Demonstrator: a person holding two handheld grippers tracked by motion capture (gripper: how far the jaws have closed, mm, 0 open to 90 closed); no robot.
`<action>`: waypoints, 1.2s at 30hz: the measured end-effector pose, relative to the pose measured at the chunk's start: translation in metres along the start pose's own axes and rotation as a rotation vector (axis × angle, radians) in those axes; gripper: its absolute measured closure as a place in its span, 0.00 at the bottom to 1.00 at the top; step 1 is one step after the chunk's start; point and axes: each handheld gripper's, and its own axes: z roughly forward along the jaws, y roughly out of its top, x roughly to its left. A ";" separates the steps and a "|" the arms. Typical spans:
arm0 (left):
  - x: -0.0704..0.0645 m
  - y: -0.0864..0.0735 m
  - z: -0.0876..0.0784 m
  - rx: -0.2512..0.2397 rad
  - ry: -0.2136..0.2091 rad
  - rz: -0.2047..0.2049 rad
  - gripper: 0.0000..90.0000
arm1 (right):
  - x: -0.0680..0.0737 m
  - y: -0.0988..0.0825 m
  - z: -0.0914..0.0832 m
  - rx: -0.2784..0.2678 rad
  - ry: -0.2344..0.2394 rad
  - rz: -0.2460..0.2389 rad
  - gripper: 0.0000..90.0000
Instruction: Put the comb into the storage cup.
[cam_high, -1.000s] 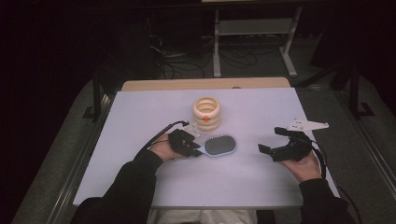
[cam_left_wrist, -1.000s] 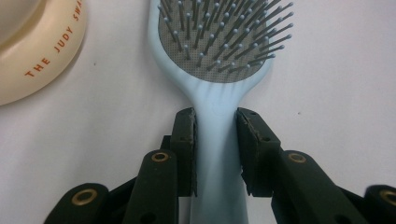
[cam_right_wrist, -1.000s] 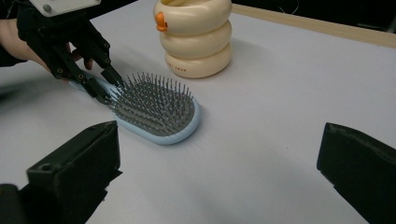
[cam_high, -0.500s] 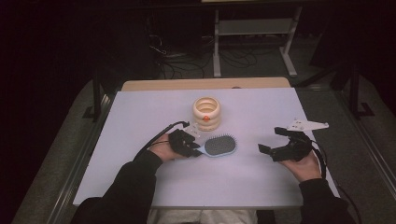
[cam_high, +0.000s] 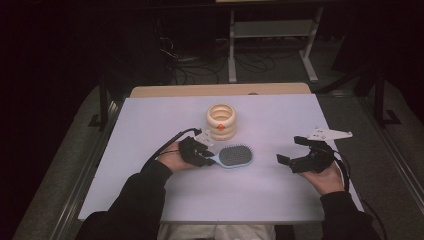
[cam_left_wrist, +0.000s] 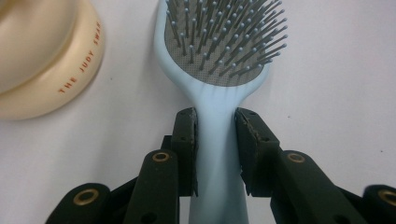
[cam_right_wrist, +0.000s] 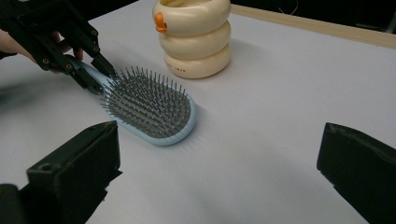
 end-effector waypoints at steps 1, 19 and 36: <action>0.000 0.000 -0.001 -0.004 0.000 0.000 0.78 | 0.000 0.000 0.000 0.000 0.000 0.000 0.00; 0.002 -0.002 -0.013 -0.040 -0.013 -0.024 0.78 | 0.000 0.000 0.000 0.001 0.001 -0.001 0.00; 0.002 -0.004 -0.033 -0.105 0.005 -0.039 0.78 | 0.000 0.000 0.001 0.003 -0.001 0.001 0.00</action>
